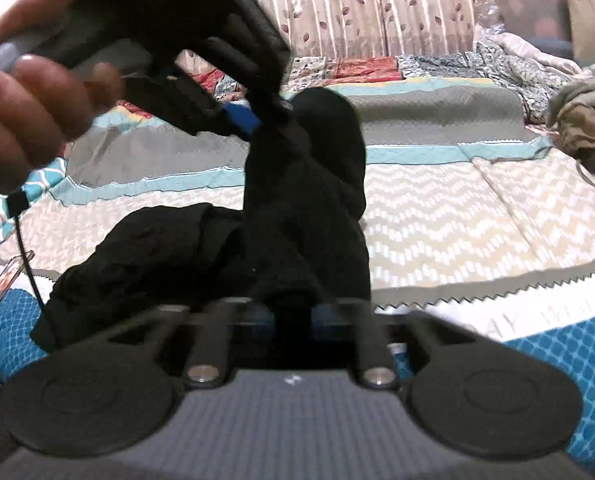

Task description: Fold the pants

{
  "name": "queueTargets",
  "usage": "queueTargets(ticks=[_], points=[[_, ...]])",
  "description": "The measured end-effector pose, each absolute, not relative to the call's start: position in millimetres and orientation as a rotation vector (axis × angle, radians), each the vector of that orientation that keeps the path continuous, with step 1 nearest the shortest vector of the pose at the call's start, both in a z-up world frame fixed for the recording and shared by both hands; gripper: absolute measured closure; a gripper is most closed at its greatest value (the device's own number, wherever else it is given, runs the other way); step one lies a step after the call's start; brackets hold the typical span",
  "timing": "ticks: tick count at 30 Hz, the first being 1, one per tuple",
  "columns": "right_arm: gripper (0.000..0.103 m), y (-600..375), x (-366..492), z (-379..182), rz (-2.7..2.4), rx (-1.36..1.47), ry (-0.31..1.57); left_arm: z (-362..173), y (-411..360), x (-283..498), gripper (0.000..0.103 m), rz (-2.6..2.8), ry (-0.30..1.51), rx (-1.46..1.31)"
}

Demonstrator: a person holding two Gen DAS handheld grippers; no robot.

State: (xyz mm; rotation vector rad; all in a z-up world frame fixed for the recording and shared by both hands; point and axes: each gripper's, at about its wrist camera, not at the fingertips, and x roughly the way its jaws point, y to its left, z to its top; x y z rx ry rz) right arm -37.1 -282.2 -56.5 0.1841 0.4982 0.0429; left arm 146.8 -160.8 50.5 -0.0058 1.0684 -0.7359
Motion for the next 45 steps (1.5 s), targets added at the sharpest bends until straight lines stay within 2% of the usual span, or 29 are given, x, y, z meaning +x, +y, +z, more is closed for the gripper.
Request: queueTargets(ticks=[9,12,17,18,19,20,21,24,28,33,38,40,45], points=[[0.088,-222.4,-14.8,1.7,0.209,0.120,0.388,82.9,-34.0,163.1,0.090,-0.684,0.945,-0.180],[0.088,-187.7,-1.3,5.8,0.285,0.076,0.413,73.1,7.7,169.0,0.090,-0.627,0.943,-0.232],[0.088,-138.5,23.2,-9.0,0.376,-0.004,0.493,27.7,60.8,184.3,0.088,-0.486,0.995,-0.291],[0.085,-127.0,28.0,-17.2,0.387,-0.026,0.521,15.8,66.1,187.2,0.084,-0.445,1.002,-0.289],[0.081,-118.3,33.4,-26.3,0.402,-0.048,0.561,0.0,70.9,191.6,0.065,-0.381,1.021,-0.277],[0.070,-112.4,40.7,-36.2,0.420,-0.066,0.609,-13.4,80.2,193.5,0.059,-0.336,1.054,-0.265],[0.060,-108.0,46.2,-45.8,0.435,-0.076,0.658,-26.2,85.0,195.8,0.057,-0.293,1.090,-0.263],[0.053,-111.9,36.0,-40.9,0.452,-0.058,0.642,-44.5,104.0,190.5,0.055,-0.291,1.115,-0.351],[0.052,-126.5,10.0,-22.6,0.467,-0.015,0.567,-39.9,121.4,174.1,0.046,-0.310,1.067,-0.430],[0.052,-143.1,2.4,-21.9,0.442,0.062,0.564,-26.0,115.2,150.3,0.038,-0.388,1.007,-0.438],[0.052,-111.5,20.3,-44.1,0.524,0.062,0.672,-36.1,80.8,139.8,0.038,-0.377,1.020,-0.256],[0.052,-101.9,24.3,-51.9,0.536,0.036,0.736,-49.1,72.7,137.2,0.035,-0.327,1.040,-0.171],[0.052,-108.4,8.6,-34.7,0.545,0.041,0.676,-53.4,89.0,132.9,0.030,-0.306,1.040,-0.220]])
